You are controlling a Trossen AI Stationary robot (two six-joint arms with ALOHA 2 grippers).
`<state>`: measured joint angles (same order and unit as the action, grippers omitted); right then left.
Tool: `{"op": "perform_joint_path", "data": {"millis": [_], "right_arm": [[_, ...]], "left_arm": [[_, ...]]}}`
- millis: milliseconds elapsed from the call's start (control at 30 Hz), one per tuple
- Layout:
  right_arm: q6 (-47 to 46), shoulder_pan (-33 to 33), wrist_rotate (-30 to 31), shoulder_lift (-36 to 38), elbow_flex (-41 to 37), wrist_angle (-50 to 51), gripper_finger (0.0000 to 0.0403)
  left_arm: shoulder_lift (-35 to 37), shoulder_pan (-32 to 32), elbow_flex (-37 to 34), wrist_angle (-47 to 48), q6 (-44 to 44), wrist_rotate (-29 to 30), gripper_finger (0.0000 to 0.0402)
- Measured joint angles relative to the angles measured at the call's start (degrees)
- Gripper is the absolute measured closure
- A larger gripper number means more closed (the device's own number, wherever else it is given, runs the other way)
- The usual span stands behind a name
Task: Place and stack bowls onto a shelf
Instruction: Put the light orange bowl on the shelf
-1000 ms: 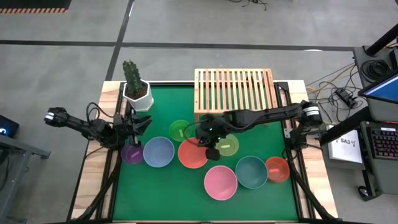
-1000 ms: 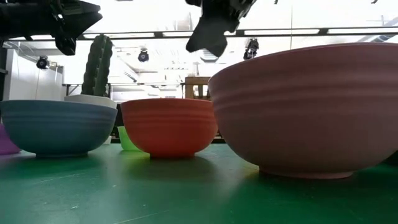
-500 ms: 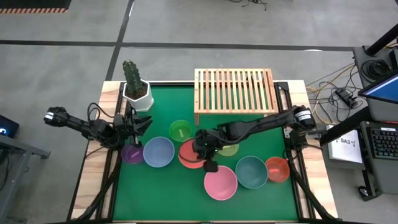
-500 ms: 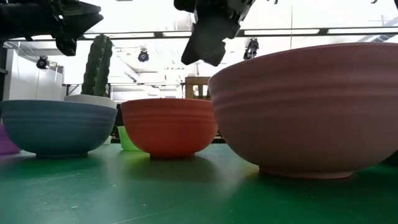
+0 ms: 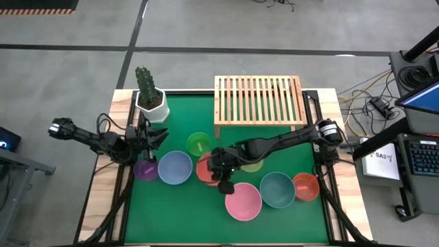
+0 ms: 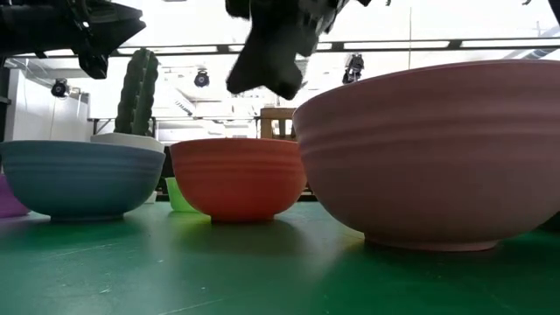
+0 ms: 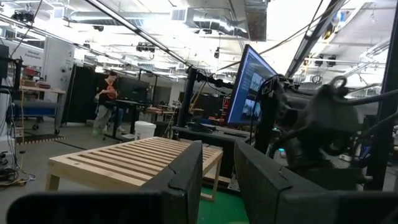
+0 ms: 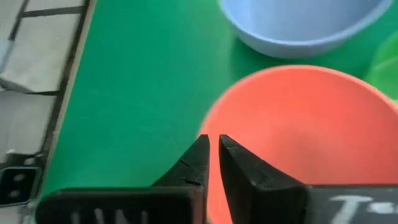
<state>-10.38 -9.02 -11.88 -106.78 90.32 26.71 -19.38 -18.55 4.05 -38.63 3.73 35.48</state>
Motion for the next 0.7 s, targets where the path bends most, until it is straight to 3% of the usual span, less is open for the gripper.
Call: {"op": "perform_joint_path", "data": {"millis": [200, 367, 700], "right_arm": [[2.8, -1.4, 3.4, 0.0, 0.5, 0.4, 0.0280], [5.7, -3.0, 2.9, -0.7, 0.5, 0.9, 0.0221], [3.4, -3.1, 3.2, -7.4, 0.4, 1.4, 0.0211]], "left_arm": [[-0.4, 0.0, 0.0, 0.1, 0.0, 0.0, 0.0325], [-0.6, 0.0, 0.0, 0.1, 0.0, 0.0, 0.0325], [-0.5, 0.0, 0.0, 0.1, -0.2, 0.0, 0.0325]]}}
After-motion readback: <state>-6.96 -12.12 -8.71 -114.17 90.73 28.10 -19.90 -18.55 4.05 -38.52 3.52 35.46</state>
